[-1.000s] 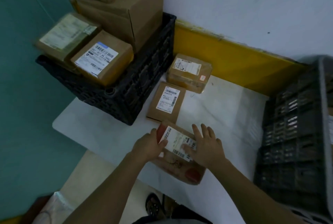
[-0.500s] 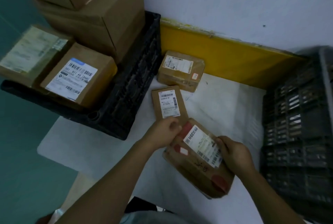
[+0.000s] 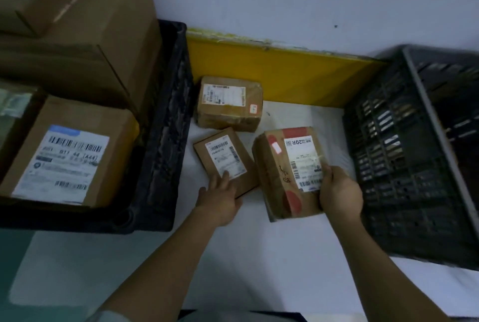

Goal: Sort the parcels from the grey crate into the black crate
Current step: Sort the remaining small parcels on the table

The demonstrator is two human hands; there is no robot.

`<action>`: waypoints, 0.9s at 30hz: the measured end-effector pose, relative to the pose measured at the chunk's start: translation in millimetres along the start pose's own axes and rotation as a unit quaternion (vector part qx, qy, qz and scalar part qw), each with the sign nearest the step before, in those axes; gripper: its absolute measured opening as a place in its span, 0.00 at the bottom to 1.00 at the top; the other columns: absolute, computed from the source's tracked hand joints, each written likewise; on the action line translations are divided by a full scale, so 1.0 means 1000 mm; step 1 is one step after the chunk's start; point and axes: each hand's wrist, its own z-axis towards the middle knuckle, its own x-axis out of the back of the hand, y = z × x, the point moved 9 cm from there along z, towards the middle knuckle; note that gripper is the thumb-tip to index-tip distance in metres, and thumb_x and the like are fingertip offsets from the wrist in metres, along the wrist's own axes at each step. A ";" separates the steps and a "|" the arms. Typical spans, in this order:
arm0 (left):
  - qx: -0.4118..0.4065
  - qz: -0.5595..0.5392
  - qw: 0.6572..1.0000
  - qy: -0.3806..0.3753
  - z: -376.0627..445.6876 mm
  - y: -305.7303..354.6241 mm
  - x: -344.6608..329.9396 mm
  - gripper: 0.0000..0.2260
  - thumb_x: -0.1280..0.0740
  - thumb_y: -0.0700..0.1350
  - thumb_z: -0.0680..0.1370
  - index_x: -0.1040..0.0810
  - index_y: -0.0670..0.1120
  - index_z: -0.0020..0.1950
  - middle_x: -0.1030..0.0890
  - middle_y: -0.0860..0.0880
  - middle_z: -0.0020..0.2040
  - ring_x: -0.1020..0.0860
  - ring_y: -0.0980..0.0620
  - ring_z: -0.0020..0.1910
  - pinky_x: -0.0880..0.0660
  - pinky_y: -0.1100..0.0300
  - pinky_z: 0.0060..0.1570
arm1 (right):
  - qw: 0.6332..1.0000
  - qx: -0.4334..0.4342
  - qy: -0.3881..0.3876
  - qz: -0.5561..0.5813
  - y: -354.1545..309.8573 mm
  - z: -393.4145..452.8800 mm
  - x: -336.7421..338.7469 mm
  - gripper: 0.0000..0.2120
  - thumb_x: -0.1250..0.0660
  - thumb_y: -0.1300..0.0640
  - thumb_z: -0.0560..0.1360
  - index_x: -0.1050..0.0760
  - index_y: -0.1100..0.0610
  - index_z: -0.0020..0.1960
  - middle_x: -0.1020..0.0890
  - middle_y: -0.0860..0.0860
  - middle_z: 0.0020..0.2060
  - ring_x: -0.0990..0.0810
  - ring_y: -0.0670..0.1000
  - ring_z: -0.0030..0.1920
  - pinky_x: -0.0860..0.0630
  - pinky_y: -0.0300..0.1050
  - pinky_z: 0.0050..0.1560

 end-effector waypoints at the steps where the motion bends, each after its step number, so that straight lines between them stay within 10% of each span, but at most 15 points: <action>1: -0.007 0.025 1.000 -0.008 -0.003 -0.001 -0.006 0.29 0.50 0.61 0.87 0.45 0.50 0.86 0.59 0.48 0.87 0.58 0.37 0.85 0.43 0.33 0.78 | 1.000 -0.014 -0.005 -0.008 -0.001 0.001 -0.003 0.29 0.55 0.34 0.88 0.24 0.52 0.49 0.19 0.53 0.35 0.18 0.60 0.36 0.17 0.57 0.41; 9: -0.031 0.098 0.983 0.154 -0.016 -0.040 0.005 0.13 0.42 0.50 0.85 0.18 0.50 0.56 0.22 0.48 0.64 0.30 0.44 0.68 0.27 0.48 0.62 | 0.996 -0.070 -0.046 -0.021 0.000 0.007 -0.035 0.25 0.51 0.40 0.89 0.26 0.57 0.52 0.19 0.56 0.39 0.19 0.62 0.39 0.19 0.55 0.43; 14: 0.113 -0.047 0.973 0.194 -0.013 -0.057 0.024 0.20 0.37 0.54 0.84 0.29 0.44 0.72 0.27 0.42 0.67 0.27 0.41 0.65 0.23 0.50 0.59 | 0.993 -0.084 -0.086 0.011 0.005 0.008 -0.054 0.28 0.55 0.31 0.85 0.27 0.50 0.54 0.16 0.52 0.40 0.15 0.59 0.38 0.15 0.58 0.44; 18: 0.281 -0.340 0.886 0.143 0.002 -0.083 -0.003 0.33 0.26 0.58 0.77 0.30 0.41 0.75 0.21 0.40 0.66 0.19 0.39 0.61 0.19 0.49 0.53 | 0.981 -0.042 -0.175 0.066 -0.002 0.004 -0.060 0.22 0.46 0.34 0.86 0.29 0.50 0.66 0.15 0.51 0.51 0.16 0.56 0.47 0.18 0.51 0.44; 27: 0.244 -0.579 0.750 0.206 -0.001 -0.057 0.008 0.16 0.31 0.44 0.81 0.32 0.53 0.64 0.19 0.52 0.56 0.20 0.54 0.49 0.22 0.56 0.45 | 0.956 -0.067 -0.222 0.180 0.007 0.003 -0.070 0.21 0.40 0.35 0.85 0.25 0.49 0.67 0.14 0.44 0.50 0.15 0.51 0.50 0.17 0.51 0.48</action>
